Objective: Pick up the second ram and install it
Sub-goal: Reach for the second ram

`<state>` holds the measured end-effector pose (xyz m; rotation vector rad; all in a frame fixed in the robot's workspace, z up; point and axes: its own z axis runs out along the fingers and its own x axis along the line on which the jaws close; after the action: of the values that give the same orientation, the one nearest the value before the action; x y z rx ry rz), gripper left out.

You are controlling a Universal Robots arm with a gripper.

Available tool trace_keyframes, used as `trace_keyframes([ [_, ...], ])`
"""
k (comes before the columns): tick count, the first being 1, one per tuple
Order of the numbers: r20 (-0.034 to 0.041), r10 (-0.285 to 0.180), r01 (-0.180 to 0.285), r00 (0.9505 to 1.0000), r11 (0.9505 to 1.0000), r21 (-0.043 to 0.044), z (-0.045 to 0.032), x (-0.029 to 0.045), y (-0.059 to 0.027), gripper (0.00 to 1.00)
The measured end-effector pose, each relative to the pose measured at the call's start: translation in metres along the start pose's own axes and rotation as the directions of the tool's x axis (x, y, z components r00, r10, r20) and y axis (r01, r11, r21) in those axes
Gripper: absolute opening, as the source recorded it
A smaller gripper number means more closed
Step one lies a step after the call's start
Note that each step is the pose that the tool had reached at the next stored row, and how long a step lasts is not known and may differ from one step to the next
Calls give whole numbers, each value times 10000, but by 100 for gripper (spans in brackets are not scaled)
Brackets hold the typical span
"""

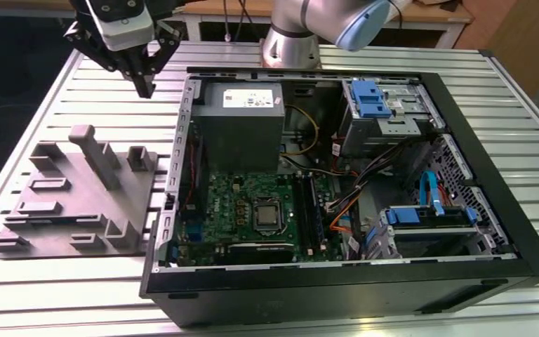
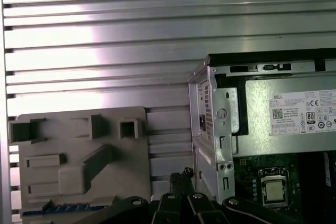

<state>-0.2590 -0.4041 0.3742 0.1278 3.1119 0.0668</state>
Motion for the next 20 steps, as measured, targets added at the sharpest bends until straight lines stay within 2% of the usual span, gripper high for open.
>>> trace_keyframes([
  [12, 0, 0, 0, 10000, 10000, 0, 61, 165, -37, 10],
  [20, -1, 1, -1, 10000, 10000, 1, 106, 392, -63, 10],
])
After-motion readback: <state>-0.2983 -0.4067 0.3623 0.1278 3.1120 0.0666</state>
